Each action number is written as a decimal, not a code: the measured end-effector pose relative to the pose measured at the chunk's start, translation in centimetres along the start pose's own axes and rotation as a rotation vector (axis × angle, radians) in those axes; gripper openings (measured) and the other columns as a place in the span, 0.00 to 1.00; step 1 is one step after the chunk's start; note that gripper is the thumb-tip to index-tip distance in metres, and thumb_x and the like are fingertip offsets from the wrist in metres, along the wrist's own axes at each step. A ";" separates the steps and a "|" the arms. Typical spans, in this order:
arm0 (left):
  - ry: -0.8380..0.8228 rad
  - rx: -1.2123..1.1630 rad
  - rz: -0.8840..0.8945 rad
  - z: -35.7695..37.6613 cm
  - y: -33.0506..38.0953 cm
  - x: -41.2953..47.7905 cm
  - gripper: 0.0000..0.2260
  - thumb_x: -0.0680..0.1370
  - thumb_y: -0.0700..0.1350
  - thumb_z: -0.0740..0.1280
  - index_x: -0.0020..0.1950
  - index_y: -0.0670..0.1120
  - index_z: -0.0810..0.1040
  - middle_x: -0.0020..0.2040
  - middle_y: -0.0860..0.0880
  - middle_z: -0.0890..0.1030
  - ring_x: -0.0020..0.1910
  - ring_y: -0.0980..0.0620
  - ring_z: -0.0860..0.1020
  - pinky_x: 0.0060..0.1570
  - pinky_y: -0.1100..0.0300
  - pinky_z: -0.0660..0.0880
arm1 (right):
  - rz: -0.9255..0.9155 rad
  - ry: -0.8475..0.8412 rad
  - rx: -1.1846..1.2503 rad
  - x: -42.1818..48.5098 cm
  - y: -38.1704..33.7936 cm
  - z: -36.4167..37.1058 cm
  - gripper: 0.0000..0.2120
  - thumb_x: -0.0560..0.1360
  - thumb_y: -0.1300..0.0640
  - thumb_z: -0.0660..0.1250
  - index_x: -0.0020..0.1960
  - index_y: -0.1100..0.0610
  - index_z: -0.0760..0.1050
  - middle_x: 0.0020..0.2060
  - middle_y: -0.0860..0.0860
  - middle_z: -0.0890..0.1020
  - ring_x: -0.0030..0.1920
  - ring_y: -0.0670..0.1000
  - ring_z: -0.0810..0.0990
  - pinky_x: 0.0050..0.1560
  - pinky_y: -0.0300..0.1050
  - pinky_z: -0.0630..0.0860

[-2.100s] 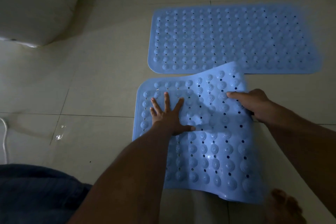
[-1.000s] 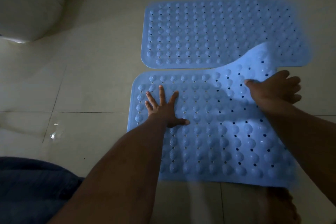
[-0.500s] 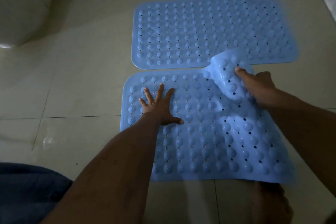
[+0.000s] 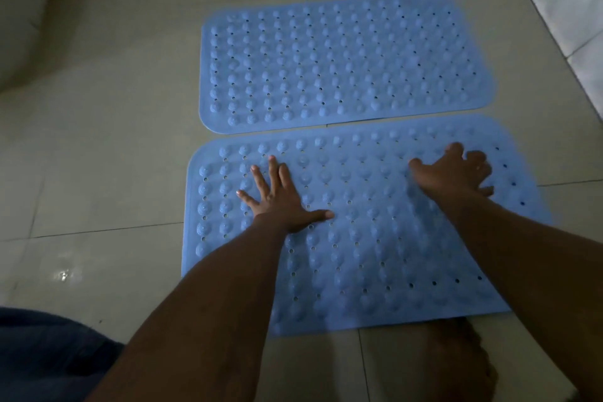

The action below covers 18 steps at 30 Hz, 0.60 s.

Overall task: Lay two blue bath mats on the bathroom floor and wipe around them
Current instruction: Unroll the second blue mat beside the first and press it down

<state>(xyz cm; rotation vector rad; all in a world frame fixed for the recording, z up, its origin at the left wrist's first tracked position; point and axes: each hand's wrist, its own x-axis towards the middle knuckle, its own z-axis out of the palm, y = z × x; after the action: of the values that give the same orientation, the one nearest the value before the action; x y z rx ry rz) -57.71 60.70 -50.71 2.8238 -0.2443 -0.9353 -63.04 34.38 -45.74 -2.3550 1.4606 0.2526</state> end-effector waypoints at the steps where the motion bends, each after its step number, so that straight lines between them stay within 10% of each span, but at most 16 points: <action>1: 0.002 -0.002 0.007 0.0 -0.1 0.0 0.68 0.57 0.84 0.63 0.82 0.50 0.33 0.80 0.48 0.26 0.77 0.36 0.27 0.69 0.21 0.40 | 0.036 -0.075 -0.015 0.0 0.6 1.1 0.38 0.72 0.36 0.65 0.76 0.51 0.59 0.78 0.58 0.54 0.79 0.62 0.48 0.73 0.69 0.53; 8: -0.001 -0.006 0.043 0.5 -0.2 0.7 0.64 0.57 0.85 0.60 0.79 0.60 0.28 0.77 0.49 0.21 0.75 0.37 0.23 0.69 0.23 0.35 | 0.046 -0.175 -0.016 0.4 2.0 6.1 0.47 0.72 0.31 0.65 0.80 0.48 0.46 0.81 0.55 0.40 0.79 0.63 0.36 0.74 0.71 0.41; 18: 0.066 0.000 0.047 0.9 -0.3 0.8 0.67 0.57 0.86 0.57 0.80 0.52 0.28 0.79 0.50 0.25 0.77 0.40 0.25 0.71 0.25 0.38 | -0.129 -0.182 -0.098 0.7 2.8 5.2 0.34 0.80 0.35 0.54 0.80 0.39 0.43 0.81 0.47 0.39 0.80 0.57 0.37 0.68 0.82 0.48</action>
<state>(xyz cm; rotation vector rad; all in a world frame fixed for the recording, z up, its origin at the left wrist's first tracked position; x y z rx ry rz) -57.62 60.72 -51.92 2.8299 -0.3012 -0.8308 -65.02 34.68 -51.33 -2.4194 1.2322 0.5009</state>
